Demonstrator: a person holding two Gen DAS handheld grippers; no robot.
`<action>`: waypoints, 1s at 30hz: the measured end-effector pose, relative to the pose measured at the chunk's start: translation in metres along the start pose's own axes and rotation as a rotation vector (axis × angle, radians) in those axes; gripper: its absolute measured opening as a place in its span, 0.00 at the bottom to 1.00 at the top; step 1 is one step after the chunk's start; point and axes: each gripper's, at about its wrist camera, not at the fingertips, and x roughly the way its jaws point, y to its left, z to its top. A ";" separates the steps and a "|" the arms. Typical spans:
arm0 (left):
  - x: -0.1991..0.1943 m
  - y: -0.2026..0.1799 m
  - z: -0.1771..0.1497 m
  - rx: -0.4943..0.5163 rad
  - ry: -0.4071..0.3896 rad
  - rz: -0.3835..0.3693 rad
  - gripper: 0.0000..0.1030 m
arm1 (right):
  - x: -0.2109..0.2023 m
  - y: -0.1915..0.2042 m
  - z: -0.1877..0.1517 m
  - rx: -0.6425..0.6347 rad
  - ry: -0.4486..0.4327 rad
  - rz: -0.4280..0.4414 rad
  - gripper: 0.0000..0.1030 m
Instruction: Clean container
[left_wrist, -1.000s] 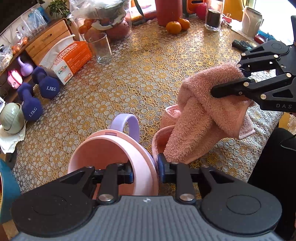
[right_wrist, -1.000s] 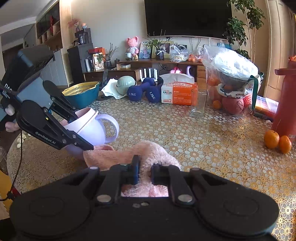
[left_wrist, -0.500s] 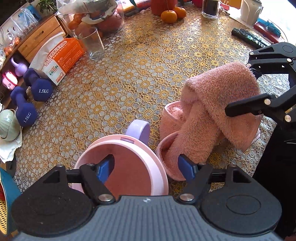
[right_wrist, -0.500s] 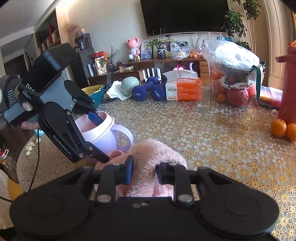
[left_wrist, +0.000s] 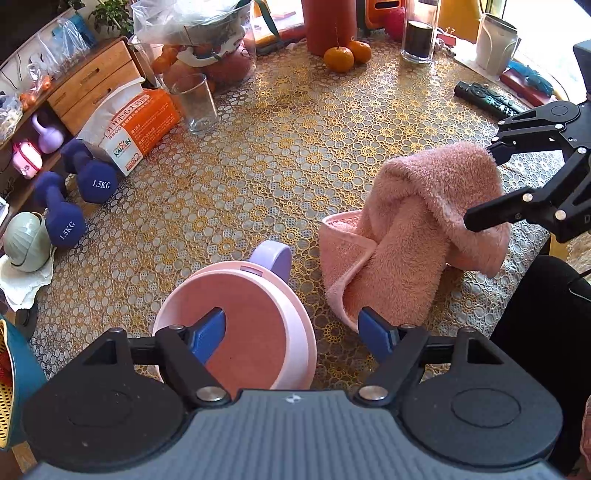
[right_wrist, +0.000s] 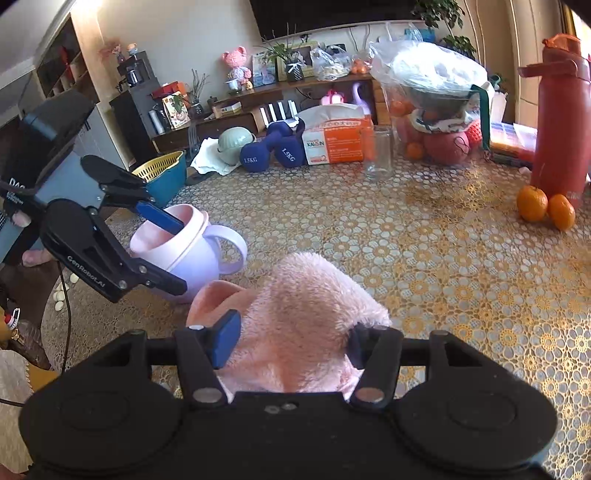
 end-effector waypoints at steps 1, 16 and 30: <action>-0.003 0.000 -0.002 -0.003 -0.007 0.003 0.76 | -0.001 -0.004 0.000 0.019 0.010 0.000 0.56; -0.058 -0.027 -0.040 -0.213 -0.238 0.061 0.82 | -0.047 0.020 -0.009 -0.044 -0.084 -0.064 0.58; -0.085 -0.050 -0.087 -0.471 -0.420 0.177 1.00 | -0.063 0.060 -0.043 -0.070 -0.224 -0.074 0.64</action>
